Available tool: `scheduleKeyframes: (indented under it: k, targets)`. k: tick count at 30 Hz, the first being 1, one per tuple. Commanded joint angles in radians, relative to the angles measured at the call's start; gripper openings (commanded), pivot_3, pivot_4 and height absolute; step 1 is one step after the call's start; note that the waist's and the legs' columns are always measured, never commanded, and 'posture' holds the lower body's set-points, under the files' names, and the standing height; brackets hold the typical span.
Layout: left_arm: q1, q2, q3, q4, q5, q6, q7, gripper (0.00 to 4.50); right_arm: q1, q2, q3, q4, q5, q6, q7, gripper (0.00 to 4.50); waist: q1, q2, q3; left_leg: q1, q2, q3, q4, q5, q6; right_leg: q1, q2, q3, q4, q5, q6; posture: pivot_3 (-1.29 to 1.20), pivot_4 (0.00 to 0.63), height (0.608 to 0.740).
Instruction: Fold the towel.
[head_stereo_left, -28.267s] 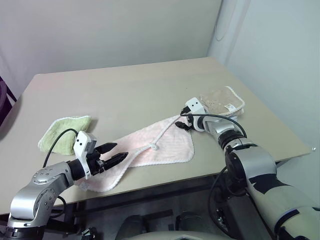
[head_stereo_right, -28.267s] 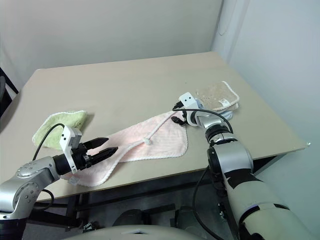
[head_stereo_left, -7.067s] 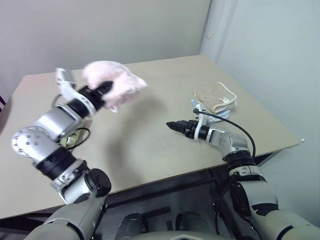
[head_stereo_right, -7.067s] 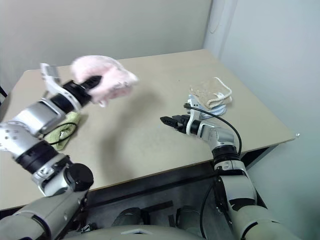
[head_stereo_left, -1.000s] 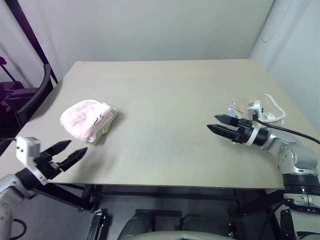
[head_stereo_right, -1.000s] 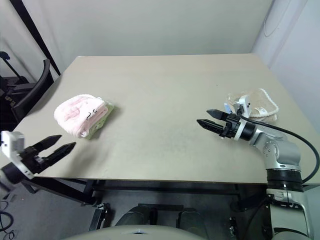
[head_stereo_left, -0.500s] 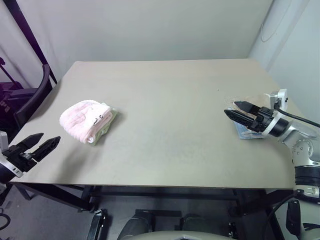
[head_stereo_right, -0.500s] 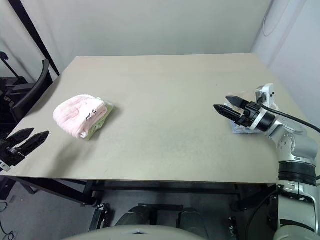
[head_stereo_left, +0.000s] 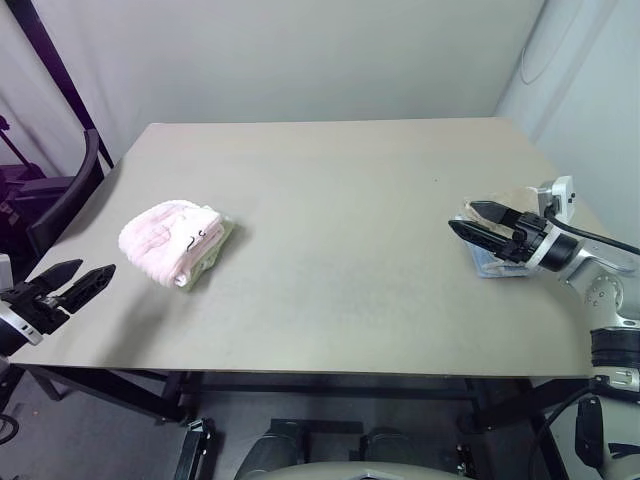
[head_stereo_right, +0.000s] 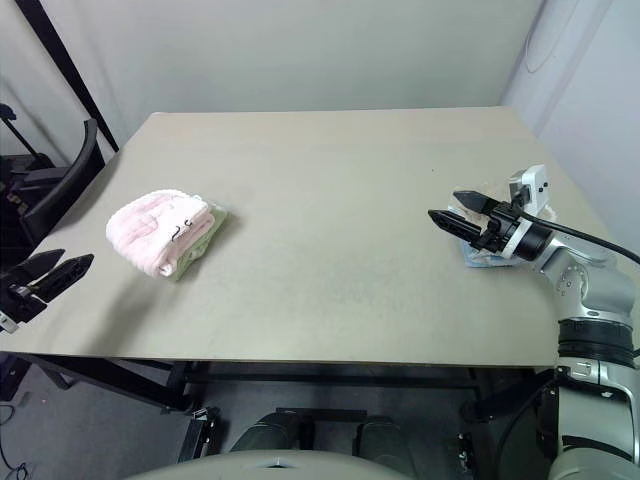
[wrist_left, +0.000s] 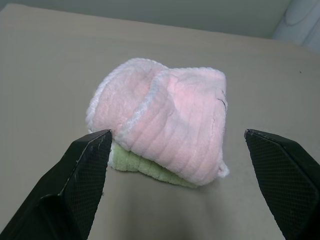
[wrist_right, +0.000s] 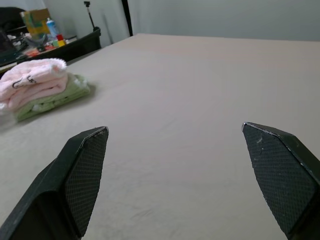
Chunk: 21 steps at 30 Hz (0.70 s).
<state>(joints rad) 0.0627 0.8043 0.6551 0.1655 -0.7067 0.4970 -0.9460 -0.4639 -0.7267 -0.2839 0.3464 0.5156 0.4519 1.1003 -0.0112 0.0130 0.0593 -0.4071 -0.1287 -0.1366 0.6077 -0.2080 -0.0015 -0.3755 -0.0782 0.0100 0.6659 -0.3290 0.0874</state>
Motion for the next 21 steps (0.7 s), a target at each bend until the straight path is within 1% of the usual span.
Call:
scheduleKeyframes:
  k: [1,5,8,12,15,18,21]
  targets:
    - [-0.049,0.011,-0.016,-0.017,-0.003,0.008,0.005,4.48,-0.015,-0.027,0.008,-0.052,0.013,0.018,0.027,4.5,0.0,0.0,0.0,0.0,0.0,0.0,0.001,0.0,0.0,0.0,0.0,0.0,0.0,0.0,0.0,0.0,0.0,0.74]
    - [-0.087,0.018,-0.018,-0.027,-0.018,0.021,0.003,4.48,-0.06,-0.02,0.045,-0.047,0.006,0.029,0.05,4.5,-0.001,0.0,0.0,0.0,0.0,0.0,0.003,0.0,0.0,0.001,0.0,0.0,0.0,0.001,0.001,0.0,0.0,0.74]
    - [-0.069,0.014,0.01,-0.043,-0.025,0.024,0.004,4.48,-0.095,-0.003,0.076,-0.021,-0.001,0.022,0.063,4.5,-0.007,0.0,0.0,0.0,0.0,0.001,0.003,0.0,0.0,0.001,0.0,0.001,0.0,0.001,0.001,0.0,0.0,0.74]
    - [-0.033,-0.035,0.067,-0.1,-0.075,0.042,0.049,4.48,-0.148,0.006,0.112,0.062,-0.021,0.008,0.09,4.5,-0.005,0.0,0.0,0.0,0.0,0.002,0.001,0.0,0.001,0.0,0.0,0.002,0.0,0.002,0.003,0.0,0.0,0.74]
    - [-0.039,-0.054,0.042,-0.099,-0.049,0.01,0.057,4.48,-0.211,0.02,0.135,0.157,-0.053,-0.034,0.101,4.5,0.0,0.0,0.0,0.0,0.0,0.002,0.002,0.001,0.002,0.0,0.0,0.002,0.0,0.002,0.003,0.0,0.0,0.74]
    - [-0.058,-0.047,0.043,-0.108,-0.058,0.013,0.058,4.48,-0.26,0.03,0.147,0.224,-0.079,-0.068,0.109,4.5,0.0,-0.001,-0.001,0.0,0.0,0.002,0.004,0.0,0.001,0.001,0.0,0.002,0.0,0.002,0.002,0.0,0.0,0.74]
    - [-0.071,-0.032,0.07,-0.094,-0.065,0.006,0.057,4.48,-0.289,0.026,0.142,0.28,-0.095,-0.101,0.117,4.5,0.0,-0.001,-0.001,0.0,0.0,0.002,0.004,0.0,0.0,0.001,0.0,0.002,0.0,0.002,0.002,0.0,0.0,0.74]
